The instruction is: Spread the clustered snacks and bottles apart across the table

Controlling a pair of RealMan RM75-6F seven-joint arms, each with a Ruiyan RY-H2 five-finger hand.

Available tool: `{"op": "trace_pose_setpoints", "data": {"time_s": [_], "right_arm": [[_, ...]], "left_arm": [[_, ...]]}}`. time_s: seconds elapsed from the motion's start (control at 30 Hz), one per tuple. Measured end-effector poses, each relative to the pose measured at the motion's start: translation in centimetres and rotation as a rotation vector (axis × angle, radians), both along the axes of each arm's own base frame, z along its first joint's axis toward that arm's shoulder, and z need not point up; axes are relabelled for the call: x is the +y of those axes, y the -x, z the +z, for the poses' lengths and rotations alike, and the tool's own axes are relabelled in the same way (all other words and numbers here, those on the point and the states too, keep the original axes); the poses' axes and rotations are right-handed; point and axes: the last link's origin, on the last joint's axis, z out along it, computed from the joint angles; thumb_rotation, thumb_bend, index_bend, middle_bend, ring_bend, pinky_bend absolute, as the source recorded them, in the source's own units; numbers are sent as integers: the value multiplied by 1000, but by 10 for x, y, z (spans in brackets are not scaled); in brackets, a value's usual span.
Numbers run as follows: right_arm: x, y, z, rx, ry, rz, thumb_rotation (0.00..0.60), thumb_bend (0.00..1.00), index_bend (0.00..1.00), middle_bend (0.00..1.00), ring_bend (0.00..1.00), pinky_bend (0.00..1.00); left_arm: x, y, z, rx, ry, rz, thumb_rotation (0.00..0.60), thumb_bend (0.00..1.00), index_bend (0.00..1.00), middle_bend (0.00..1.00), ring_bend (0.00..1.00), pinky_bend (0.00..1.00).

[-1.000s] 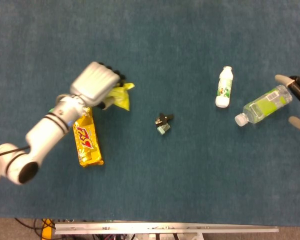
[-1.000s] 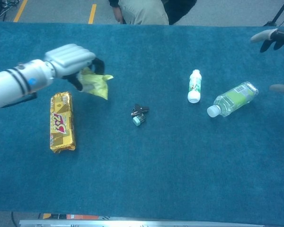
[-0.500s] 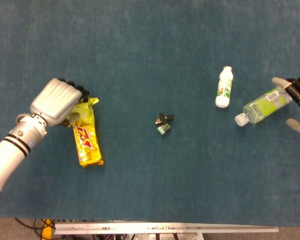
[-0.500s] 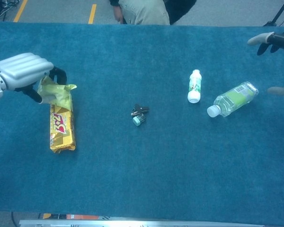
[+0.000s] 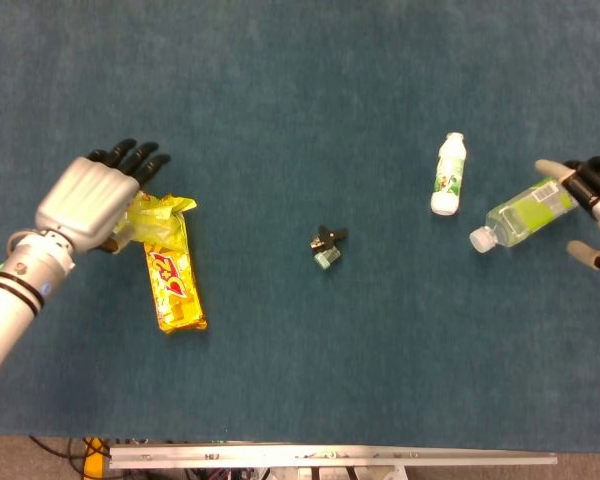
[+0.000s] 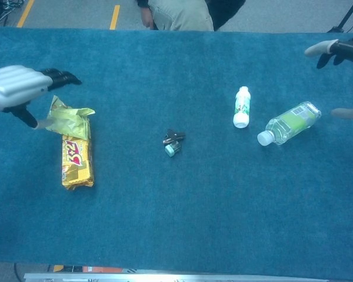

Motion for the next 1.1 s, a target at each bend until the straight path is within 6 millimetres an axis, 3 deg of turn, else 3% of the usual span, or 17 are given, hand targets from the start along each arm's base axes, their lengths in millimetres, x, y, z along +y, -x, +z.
{"op": "trace_pose_setpoints", "data": {"time_s": [0.33,0.6,0.9,1.1], "right_arm": [[-7,-37,-23,31,-104,84,600,0,217,361,322,527],[-22,-76,-54,88,-211,117,600,0,216,315,253,478],[-38,-120,-106,145,-309,124,600,0,191,291,224,439],[-35,-152,-141,162,-365,178,600,0,191,291,224,439]], "left_arm": [[-14,16,50,-129,-168,15,600,323,9,70,40,219],[-38,19,71,-152,-195,-8,600,323,10,72,39,205],[-74,18,92,-162,-212,-53,600,323,11,79,39,200],[-92,20,101,-173,-224,-52,600,323,23,79,39,200]]}}
